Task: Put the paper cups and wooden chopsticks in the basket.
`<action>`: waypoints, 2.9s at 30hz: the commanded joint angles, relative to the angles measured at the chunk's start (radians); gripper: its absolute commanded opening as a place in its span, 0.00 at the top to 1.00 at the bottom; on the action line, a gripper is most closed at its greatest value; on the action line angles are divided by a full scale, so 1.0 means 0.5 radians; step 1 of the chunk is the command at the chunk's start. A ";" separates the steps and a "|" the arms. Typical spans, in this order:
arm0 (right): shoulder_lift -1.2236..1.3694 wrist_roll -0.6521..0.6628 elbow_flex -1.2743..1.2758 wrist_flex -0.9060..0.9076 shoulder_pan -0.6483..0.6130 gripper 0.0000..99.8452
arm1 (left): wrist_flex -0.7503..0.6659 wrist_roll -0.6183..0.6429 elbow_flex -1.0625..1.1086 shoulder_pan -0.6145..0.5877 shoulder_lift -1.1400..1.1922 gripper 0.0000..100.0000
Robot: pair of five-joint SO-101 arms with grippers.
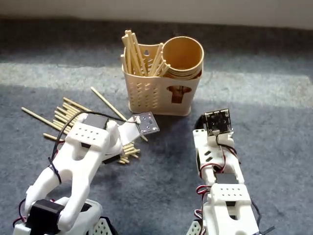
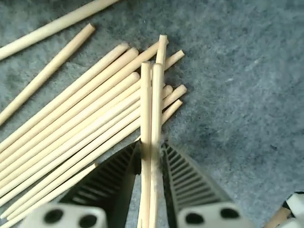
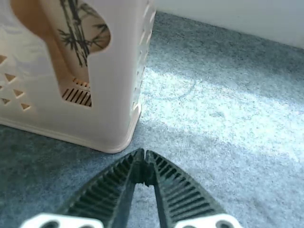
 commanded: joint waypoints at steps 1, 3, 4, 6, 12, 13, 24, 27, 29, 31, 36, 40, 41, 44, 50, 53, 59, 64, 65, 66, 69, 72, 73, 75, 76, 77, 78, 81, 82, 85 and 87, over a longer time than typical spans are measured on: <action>-0.029 0.018 -0.032 -0.063 -0.023 0.98 | 0.015 0.034 -0.115 0.032 -0.063 0.99; -0.029 0.018 -0.032 -0.063 -0.023 0.98 | 0.015 0.037 -0.137 0.026 -0.081 0.99; -0.029 0.018 -0.032 -0.063 -0.023 0.98 | 0.018 0.043 -0.146 0.026 -0.115 0.99; -0.029 0.018 -0.032 -0.063 -0.023 0.98 | 0.043 0.141 -0.167 0.026 -0.222 0.99; -0.029 0.018 -0.032 -0.063 -0.023 0.98 | 0.172 0.359 -0.284 0.072 -0.802 0.99; -0.029 0.018 -0.032 -0.063 -0.023 0.98 | 0.172 0.399 -0.290 0.081 -0.891 0.99; -0.029 0.018 -0.032 -0.063 -0.023 0.98 | 0.157 0.804 -0.324 0.069 -1.278 0.99; -0.029 0.018 -0.032 -0.063 -0.023 0.98 | 0.157 0.985 -0.465 0.075 -1.303 0.99; -0.029 0.018 -0.032 -0.063 -0.023 0.98 | 0.157 1.123 -0.603 0.081 -1.309 0.99; -0.029 0.018 -0.032 -0.063 -0.023 0.98 | 0.153 1.267 -0.747 0.081 -1.300 0.99; -0.029 0.018 -0.032 -0.063 -0.023 0.98 | -0.031 1.580 -0.919 0.084 -1.297 0.99; -0.029 0.018 -0.032 -0.063 -0.023 0.98 | -0.310 1.780 -0.910 0.084 -1.297 0.99; -0.029 0.018 -0.032 -0.063 -0.023 0.98 | -0.381 1.835 -0.910 0.084 -1.297 0.99; -0.029 0.018 -0.032 -0.063 -0.023 0.98 | -0.589 1.995 -0.925 0.084 -1.303 0.99; -0.029 0.018 -0.032 -0.063 -0.023 0.98 | -0.945 2.163 -0.928 0.115 -1.309 0.99; -0.029 0.018 -0.032 -0.063 -0.057 0.98 | -1.080 2.163 -0.931 0.219 -1.309 0.99; -0.029 0.018 -0.029 -0.063 -0.087 0.98 | -1.332 2.160 -0.931 0.333 -1.293 0.99; -0.029 0.018 -0.029 -0.063 -0.087 0.98 | -1.479 2.148 -0.904 0.336 -1.287 0.99; -0.029 0.018 -0.029 -0.063 -0.087 0.98 | -1.482 2.108 -0.898 0.336 -1.287 0.99; -0.029 0.018 -0.029 -0.063 -0.087 0.98 | -1.485 2.062 -0.885 0.336 -1.287 0.99; -0.029 0.018 -0.032 -0.063 -0.087 0.98 | -1.488 1.992 -0.848 0.336 -1.287 0.99; -0.029 0.018 -0.032 -0.063 -0.087 0.98 | -1.617 1.992 -0.747 0.330 -1.287 0.99; -0.029 0.018 -0.032 -0.063 -0.087 0.98 | -1.682 1.992 -0.710 0.327 -1.287 0.99; -0.029 0.018 -0.032 -0.063 -0.087 0.98 | -1.820 1.989 -0.631 0.321 -1.287 0.99; -0.029 0.018 -0.032 -0.063 -0.087 0.98 | -1.878 1.989 -0.597 0.321 -1.287 0.99; -0.029 0.018 -0.032 -0.063 -0.087 0.98 | -1.927 1.989 -0.569 0.321 -1.287 0.99; -0.029 0.018 -0.032 -0.063 -0.087 0.98 | -1.976 1.979 -0.545 0.321 -1.284 0.99; -0.029 0.018 -0.032 -0.063 -0.087 0.98 | -2.084 1.860 -0.520 0.321 -1.186 0.99; -0.029 0.018 -0.032 -0.063 -0.087 0.98 | -2.114 1.835 -0.520 0.321 -1.131 0.99; -0.029 0.018 -0.032 -0.063 -0.087 0.98 | -2.188 1.804 -0.520 0.308 -0.953 0.99; -0.029 0.018 -0.032 -0.063 -0.087 0.98 | -2.200 1.811 -0.520 0.256 -0.852 0.99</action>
